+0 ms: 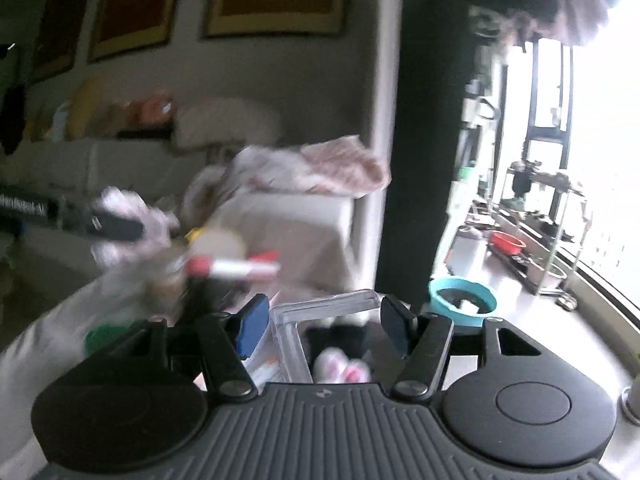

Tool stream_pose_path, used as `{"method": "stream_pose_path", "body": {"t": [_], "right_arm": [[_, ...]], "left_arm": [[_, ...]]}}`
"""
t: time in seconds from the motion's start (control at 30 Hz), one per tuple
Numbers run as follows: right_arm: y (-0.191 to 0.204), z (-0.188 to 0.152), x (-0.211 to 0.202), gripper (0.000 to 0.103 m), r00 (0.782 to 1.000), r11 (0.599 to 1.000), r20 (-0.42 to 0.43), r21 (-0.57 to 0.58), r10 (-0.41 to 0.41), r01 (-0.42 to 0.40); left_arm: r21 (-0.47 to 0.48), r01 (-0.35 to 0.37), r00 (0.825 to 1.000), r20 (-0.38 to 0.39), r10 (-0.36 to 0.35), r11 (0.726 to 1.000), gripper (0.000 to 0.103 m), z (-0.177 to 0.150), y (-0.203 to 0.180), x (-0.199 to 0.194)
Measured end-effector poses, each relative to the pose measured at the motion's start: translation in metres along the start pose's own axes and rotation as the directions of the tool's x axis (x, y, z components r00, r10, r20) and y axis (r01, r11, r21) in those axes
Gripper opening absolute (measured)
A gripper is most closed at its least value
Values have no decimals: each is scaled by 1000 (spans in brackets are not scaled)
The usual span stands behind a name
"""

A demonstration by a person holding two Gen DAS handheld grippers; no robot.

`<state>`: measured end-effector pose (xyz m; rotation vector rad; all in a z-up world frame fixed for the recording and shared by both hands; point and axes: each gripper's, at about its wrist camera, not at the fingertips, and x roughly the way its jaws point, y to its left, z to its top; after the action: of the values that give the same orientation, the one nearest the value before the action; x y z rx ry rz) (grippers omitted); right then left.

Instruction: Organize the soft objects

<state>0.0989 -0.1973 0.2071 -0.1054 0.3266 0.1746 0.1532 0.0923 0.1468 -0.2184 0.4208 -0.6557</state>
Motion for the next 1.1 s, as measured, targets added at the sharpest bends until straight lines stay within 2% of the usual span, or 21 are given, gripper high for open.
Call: {"method": "stream_pose_path", "body": {"t": [0.03,0.13,0.2,0.23,0.27,0.33,0.37,0.4,0.47,0.53,0.6,0.67,0.7,0.8,0.9,0.97,1.03,1.1], "right_arm": [[-9,8,6,62,1000,1000,2,18,-5,5],[-28,22,23,62,999,999,5,38,-32,32],[-35,21,32,62,999,998,-9,51,-46,46],[-38,18,35,62,999,997,-22,60,-41,42],[-41,15,40,62,999,997,-37,67,-32,34],[-45,2,51,62,997,996,-69,79,-22,27],[-46,-4,55,62,997,996,-81,85,-17,24],[-49,-9,61,62,995,995,-98,98,-11,20],[-55,-19,75,62,991,990,-136,142,6,13],[-59,-27,88,63,985,982,-169,189,31,2],[-61,-34,100,64,979,976,-197,220,58,-14],[-60,-39,108,75,969,971,-225,237,99,-44],[-59,-40,111,80,966,966,-230,251,114,-54],[-53,-40,112,80,959,955,-227,277,169,-103],[-47,-39,117,81,939,944,-251,292,233,-156],[-42,-42,120,81,934,953,-278,262,224,-150],[-34,-46,123,81,934,973,-315,205,168,-106],[-30,-53,129,81,928,983,-349,172,128,-71]], "left_arm": [[-12,35,999,-33,-35,999,38,10,-5,25],[-53,68,989,-126,-74,996,39,28,-17,88],[-83,81,975,-202,-96,993,40,29,-23,129],[-66,68,959,-271,-84,995,40,25,-27,148],[-22,38,936,-349,-43,999,40,20,-31,165],[122,-19,878,-473,75,992,40,2,-42,192],[203,-17,860,-497,117,979,41,-8,-48,199],[263,-4,854,-502,140,965,41,-15,-53,202],[373,29,859,-484,167,928,43,-25,-62,200],[461,70,879,-448,164,885,43,-30,-69,193],[531,105,888,-430,161,841,44,-32,-71,187],[594,137,890,-425,165,792,44,-37,-72,183],[622,141,893,-416,173,771,44,-40,-73,182],[680,125,895,-391,214,723,44,-51,-80,179],[733,127,909,-355,216,669,44,-57,-87,175],[761,143,915,-345,208,633,45,-61,-90,170],[797,142,920,-325,218,588,45,-64,-94,166],[806,138,928,-308,208,576,46,-63,-94,160]]}}
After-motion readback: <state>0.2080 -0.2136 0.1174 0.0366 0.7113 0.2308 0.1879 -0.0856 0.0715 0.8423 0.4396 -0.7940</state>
